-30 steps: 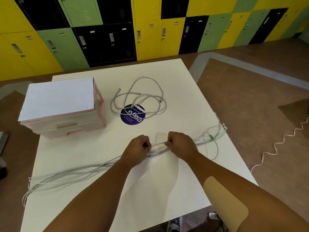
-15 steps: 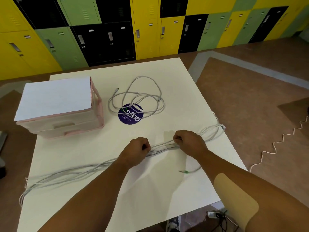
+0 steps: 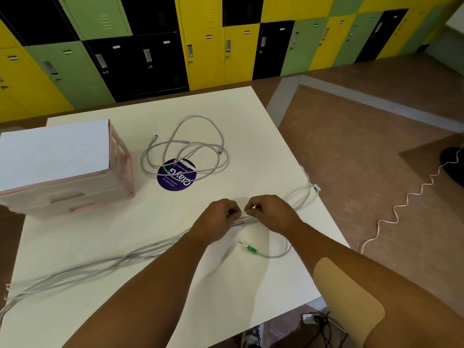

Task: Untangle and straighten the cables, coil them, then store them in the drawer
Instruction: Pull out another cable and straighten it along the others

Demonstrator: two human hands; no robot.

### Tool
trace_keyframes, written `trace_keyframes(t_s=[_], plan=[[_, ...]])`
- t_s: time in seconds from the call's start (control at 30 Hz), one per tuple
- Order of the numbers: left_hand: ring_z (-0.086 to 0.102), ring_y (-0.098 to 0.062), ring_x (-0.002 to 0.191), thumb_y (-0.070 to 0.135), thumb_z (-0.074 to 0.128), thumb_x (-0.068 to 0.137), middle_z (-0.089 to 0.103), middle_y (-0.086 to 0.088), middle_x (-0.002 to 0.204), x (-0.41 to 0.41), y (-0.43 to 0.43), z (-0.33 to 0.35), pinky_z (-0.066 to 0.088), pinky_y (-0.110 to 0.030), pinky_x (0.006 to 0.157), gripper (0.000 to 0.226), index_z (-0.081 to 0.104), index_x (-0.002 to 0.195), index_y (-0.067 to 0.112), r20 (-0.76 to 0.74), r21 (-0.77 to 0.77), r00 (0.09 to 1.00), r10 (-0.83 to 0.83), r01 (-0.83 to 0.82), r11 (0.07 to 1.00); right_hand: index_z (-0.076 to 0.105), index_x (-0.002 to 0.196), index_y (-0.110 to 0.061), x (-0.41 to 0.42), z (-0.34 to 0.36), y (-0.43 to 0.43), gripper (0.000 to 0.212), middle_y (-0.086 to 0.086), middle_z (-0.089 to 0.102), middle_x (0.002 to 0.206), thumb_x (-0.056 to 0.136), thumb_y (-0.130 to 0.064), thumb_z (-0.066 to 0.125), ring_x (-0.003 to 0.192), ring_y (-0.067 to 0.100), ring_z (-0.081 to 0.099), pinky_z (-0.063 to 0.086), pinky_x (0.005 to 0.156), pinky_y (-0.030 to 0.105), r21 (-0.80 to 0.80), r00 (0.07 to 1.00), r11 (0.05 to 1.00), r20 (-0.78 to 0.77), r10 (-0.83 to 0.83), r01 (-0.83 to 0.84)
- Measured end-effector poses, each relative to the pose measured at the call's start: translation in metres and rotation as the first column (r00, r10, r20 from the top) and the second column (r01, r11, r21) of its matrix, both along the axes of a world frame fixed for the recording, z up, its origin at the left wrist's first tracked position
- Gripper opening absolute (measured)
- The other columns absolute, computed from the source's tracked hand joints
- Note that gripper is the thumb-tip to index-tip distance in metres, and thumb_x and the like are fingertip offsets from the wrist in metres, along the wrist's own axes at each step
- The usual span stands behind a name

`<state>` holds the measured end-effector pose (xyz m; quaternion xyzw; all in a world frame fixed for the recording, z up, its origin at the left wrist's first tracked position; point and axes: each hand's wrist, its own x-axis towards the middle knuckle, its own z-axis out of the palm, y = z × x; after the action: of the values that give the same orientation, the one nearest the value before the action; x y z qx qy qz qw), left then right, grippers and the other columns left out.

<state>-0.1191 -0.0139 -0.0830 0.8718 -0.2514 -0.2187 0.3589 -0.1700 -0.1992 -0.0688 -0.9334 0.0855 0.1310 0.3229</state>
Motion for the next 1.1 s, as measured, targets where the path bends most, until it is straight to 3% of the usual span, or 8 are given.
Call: trace_keyframes(t_s=[0.23, 0.33, 0.43, 0.63, 0.8, 0.9, 1.0, 1.1], plan=[[0.057, -0.012, 0.075, 0.012, 0.059, 0.095, 0.062, 0.004, 0.081, 0.002, 0.007, -0.008, 0.039, -0.012, 0.063, 0.012, 0.061, 0.084, 0.017, 0.019, -0.024, 0.998, 0.057, -0.057, 0.998, 0.072, 0.092, -0.018, -0.009, 0.002, -0.037, 0.015, -0.004, 0.067, 0.084, 0.097, -0.026, 0.060, 0.081, 0.012, 0.060, 0.041, 0.072, 0.025, 0.033, 0.996, 0.999, -0.095, -0.001, 0.004], [0.057, -0.008, 0.072, 0.014, 0.060, 0.094, 0.062, 0.007, 0.078, 0.001, 0.004, -0.010, 0.042, -0.016, 0.064, 0.015, 0.059, 0.081, 0.020, 0.030, -0.002, 0.998, 0.055, -0.055, 0.998, 0.060, 0.070, -0.018, -0.013, 0.002, -0.050, 0.030, -0.003, 0.055, 0.066, 0.091, -0.039, 0.067, 0.061, 0.011, 0.051, 0.036, 0.059, 0.028, -0.026, 0.987, 0.995, -0.125, -0.101, 0.098], [0.059, -0.011, 0.072, 0.015, 0.061, 0.092, 0.062, 0.007, 0.077, 0.001, 0.005, -0.013, 0.050, -0.027, 0.068, 0.017, 0.057, 0.078, 0.023, 0.033, 0.022, 0.997, 0.074, -0.075, 0.997, 0.055, 0.064, -0.021, -0.014, 0.003, -0.062, 0.039, -0.005, 0.053, 0.063, 0.086, -0.049, 0.069, 0.059, 0.012, 0.050, 0.037, 0.057, 0.029, -0.087, 0.979, 0.985, -0.125, -0.159, 0.149], [0.061, -0.014, 0.075, 0.014, 0.063, 0.089, 0.063, 0.006, 0.077, -0.001, 0.005, -0.016, 0.054, -0.036, 0.073, 0.024, 0.053, 0.072, 0.028, 0.024, 0.022, 0.995, 0.096, -0.096, 0.995, 0.072, 0.095, -0.027, -0.017, 0.005, -0.086, 0.016, -0.010, 0.071, 0.093, 0.098, -0.033, 0.057, 0.091, 0.014, 0.064, 0.052, 0.082, 0.034, -0.168, 0.987, 0.983, -0.126, -0.096, 0.075], [0.061, -0.015, 0.078, 0.013, 0.065, 0.088, 0.064, 0.004, 0.080, -0.001, 0.005, -0.018, 0.053, -0.034, 0.075, 0.029, 0.050, 0.070, 0.031, 0.013, 0.018, 0.994, 0.113, -0.113, 0.993, 0.061, 0.073, -0.021, -0.014, 0.015, -0.097, 0.028, -0.007, 0.056, 0.065, 0.089, -0.042, 0.068, 0.064, 0.010, 0.050, 0.031, 0.057, 0.026, -0.237, 0.975, 0.955, -0.084, -0.204, 0.180], [0.060, -0.013, 0.076, 0.014, 0.065, 0.089, 0.064, 0.005, 0.080, -0.002, 0.006, -0.020, 0.052, -0.032, 0.074, 0.026, 0.052, 0.072, 0.028, -0.004, 0.031, 0.994, 0.111, -0.111, 0.993, 0.050, 0.062, -0.017, -0.011, 0.015, -0.107, 0.042, -0.002, 0.048, 0.058, 0.085, -0.043, 0.074, 0.058, 0.017, 0.046, 0.030, 0.053, 0.028, -0.171, 0.967, 0.961, -0.091, -0.236, 0.218], [0.060, -0.014, 0.077, 0.015, 0.065, 0.089, 0.063, 0.005, 0.079, -0.003, 0.002, -0.021, 0.051, -0.032, 0.074, 0.022, 0.053, 0.073, 0.026, -0.013, 0.036, 0.995, 0.104, -0.103, 0.994, 0.072, 0.085, -0.018, -0.010, 0.017, -0.118, 0.018, -0.003, 0.061, 0.072, 0.097, -0.027, 0.061, 0.077, 0.022, 0.059, 0.038, 0.060, 0.028, -0.206, 0.986, 0.970, -0.080, -0.149, 0.130], [0.059, -0.014, 0.075, 0.015, 0.064, 0.088, 0.062, 0.006, 0.077, -0.004, 0.004, -0.022, 0.051, -0.034, 0.073, 0.021, 0.053, 0.073, 0.024, -0.004, 0.063, 0.994, 0.105, -0.105, 0.992, 0.074, 0.111, -0.013, -0.009, 0.017, -0.129, 0.023, 0.005, 0.070, 0.105, 0.101, -0.016, 0.054, 0.098, 0.025, 0.062, 0.040, 0.074, 0.027, -0.232, 0.990, 0.964, -0.026, -0.139, 0.130]])
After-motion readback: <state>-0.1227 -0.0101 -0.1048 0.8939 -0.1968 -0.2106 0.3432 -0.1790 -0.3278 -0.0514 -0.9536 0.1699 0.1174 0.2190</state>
